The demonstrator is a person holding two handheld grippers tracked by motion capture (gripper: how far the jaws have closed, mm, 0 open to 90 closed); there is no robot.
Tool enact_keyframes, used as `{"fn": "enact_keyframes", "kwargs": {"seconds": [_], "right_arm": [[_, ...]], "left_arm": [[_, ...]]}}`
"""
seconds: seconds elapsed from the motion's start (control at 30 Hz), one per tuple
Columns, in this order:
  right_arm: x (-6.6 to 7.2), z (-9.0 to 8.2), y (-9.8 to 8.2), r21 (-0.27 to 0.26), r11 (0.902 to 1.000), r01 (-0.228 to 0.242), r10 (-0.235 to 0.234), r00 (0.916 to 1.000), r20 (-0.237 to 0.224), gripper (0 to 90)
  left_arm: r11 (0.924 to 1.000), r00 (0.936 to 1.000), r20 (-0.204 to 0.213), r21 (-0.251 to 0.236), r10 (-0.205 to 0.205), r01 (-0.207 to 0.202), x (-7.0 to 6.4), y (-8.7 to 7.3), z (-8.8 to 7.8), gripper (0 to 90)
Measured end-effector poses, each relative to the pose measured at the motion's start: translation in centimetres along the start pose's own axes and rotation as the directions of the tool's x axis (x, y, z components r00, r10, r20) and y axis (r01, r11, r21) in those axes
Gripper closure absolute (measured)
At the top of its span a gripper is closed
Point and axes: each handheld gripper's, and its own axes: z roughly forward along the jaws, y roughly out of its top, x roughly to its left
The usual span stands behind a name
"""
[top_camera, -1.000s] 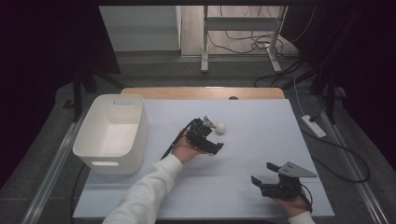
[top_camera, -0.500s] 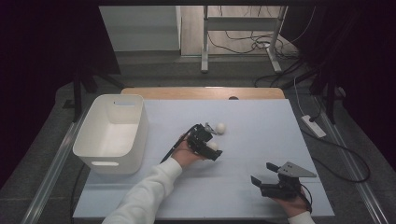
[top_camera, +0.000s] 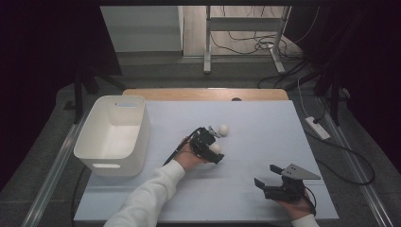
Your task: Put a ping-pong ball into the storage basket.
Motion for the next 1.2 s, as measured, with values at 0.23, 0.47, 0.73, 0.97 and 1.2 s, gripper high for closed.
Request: {"fn": "enact_keyframes", "kwargs": {"seconds": [0.23,0.47,0.73,0.97,1.2], "right_arm": [[0.0,0.0,0.0,0.001,1.0,0.001,-0.001,1.0,0.0,14.8],[-0.1,-0.1,0.0,0.001,1.0,0.002,-0.002,1.0,0.004,14.9],[-0.1,-0.1,0.0,0.002,1.0,0.004,-0.004,1.0,0.005,14.9],[-0.1,-0.1,0.0,0.002,1.0,0.004,-0.004,1.0,0.005,14.9],[-0.1,0.0,0.0,0.004,1.0,0.006,-0.006,1.0,0.005,14.9]], "left_arm": [[0.9999,0.9997,-0.019,0.005,-0.014,0.014,0.1,0.0,0.1,29.6],[0.9999,0.9998,-0.016,-0.003,-0.01,0.01,0.0,0.0,0.1,50.1],[1.0,0.9998,-0.016,0.001,-0.01,0.01,0.2,0.0,-0.1,51.0],[0.9997,0.9996,-0.018,-0.013,-0.023,0.023,0.2,0.0,-0.3,51.0],[0.9991,0.9996,-0.011,-0.035,-0.025,0.025,0.0,0.0,-0.9,51.0]]}}
